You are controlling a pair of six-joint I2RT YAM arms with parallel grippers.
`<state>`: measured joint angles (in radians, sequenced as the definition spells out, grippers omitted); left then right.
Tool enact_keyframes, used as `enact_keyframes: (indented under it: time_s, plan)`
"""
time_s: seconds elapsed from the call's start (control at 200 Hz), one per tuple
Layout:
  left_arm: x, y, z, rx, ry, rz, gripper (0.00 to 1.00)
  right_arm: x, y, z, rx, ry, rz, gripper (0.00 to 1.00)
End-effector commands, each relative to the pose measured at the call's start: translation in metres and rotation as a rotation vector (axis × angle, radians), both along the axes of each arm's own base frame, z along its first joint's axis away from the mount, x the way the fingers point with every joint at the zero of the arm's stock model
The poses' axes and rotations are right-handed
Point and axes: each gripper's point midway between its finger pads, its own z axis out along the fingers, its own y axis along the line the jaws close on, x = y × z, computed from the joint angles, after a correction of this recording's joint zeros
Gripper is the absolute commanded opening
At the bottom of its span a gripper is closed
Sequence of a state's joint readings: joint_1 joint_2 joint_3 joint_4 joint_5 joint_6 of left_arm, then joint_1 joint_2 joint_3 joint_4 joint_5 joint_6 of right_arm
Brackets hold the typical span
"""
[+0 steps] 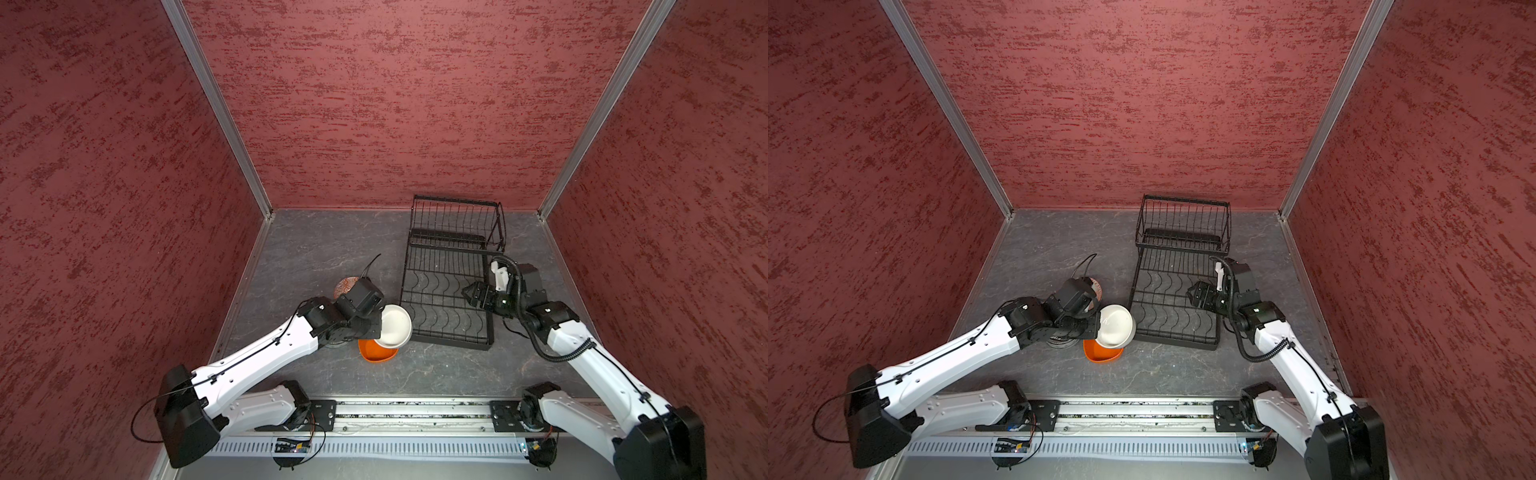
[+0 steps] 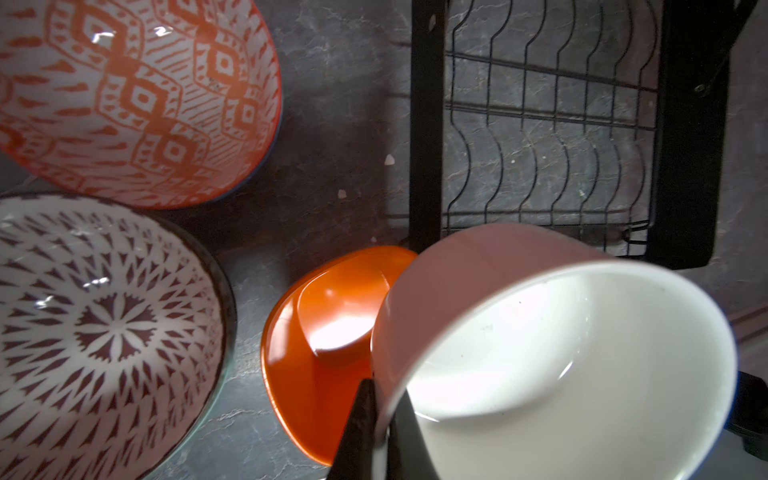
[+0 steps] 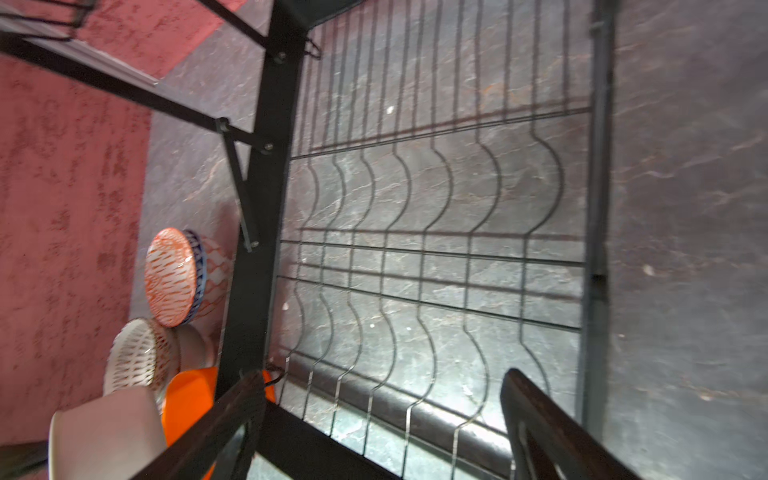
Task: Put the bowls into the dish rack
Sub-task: 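Lift the bowl and tilt it toward the right gripper beside the rack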
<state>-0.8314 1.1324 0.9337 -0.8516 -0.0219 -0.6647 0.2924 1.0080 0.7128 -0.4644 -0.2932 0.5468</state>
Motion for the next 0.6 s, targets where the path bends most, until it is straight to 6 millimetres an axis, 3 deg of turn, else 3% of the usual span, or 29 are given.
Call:
enact_keyframes:
  time_s: [0.0,0.366,0.596]
  plan:
    - [0.022,-0.033,0.033,-0.171,-0.079,-0.029,0.0,0.001,0.022,0.031,0.091,-0.083,0.053,0.9]
    - [0.056,-0.055,0.038,-0.293,-0.084,-0.02,0.0,-0.01,0.065,0.056,0.236,-0.174,0.162,0.9]
    - [0.072,-0.062,0.035,-0.329,-0.074,-0.019,0.0,-0.016,0.084,0.057,0.243,-0.176,0.206,0.9]
